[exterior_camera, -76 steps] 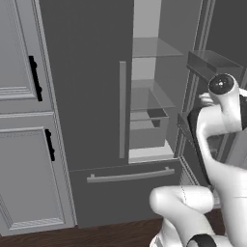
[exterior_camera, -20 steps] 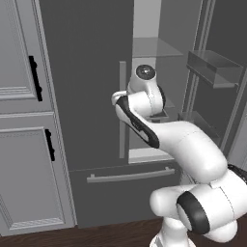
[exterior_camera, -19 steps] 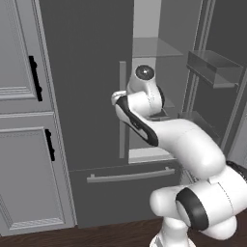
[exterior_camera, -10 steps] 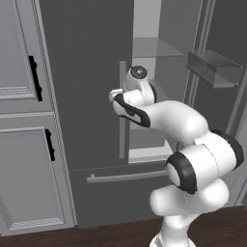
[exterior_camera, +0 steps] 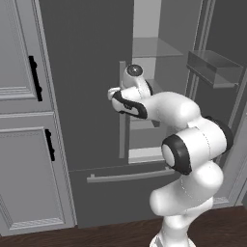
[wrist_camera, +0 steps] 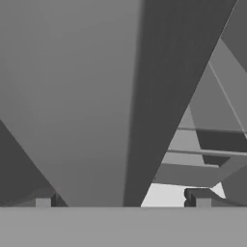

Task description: Grab a lemon wedge from the fridge and one ice cube from the ice bowl, and put them in the glass of lemonade.

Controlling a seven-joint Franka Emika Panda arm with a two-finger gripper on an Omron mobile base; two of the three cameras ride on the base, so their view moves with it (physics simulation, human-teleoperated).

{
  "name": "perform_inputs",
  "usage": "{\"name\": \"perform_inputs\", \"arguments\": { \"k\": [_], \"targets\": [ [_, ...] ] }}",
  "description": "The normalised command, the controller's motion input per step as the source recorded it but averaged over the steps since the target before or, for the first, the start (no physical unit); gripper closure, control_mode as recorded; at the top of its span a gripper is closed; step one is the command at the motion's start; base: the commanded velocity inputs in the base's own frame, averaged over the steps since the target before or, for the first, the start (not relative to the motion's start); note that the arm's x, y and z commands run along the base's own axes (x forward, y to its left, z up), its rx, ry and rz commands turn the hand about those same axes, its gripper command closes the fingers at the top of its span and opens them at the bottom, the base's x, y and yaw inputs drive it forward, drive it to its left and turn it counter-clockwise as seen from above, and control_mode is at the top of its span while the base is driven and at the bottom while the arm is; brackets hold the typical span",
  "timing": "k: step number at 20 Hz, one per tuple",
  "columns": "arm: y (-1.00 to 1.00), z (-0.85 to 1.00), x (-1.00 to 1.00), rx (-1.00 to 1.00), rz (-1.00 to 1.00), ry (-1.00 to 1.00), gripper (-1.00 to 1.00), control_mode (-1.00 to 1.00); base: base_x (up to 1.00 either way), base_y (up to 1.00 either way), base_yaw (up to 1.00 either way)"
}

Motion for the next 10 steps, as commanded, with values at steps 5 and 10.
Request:
{"name": "perform_inputs", "arguments": {
  "k": [5,10],
  "targets": [
    [0.3,-0.12,0.26,0.0,0.0,0.0,-1.0,-1.0,0.0,0.0,0.0],
    [0.36,-0.04,-0.01,0.0,0.0,0.0,-1.0,-1.0,0.0,0.0,0.0]
  ]
}}
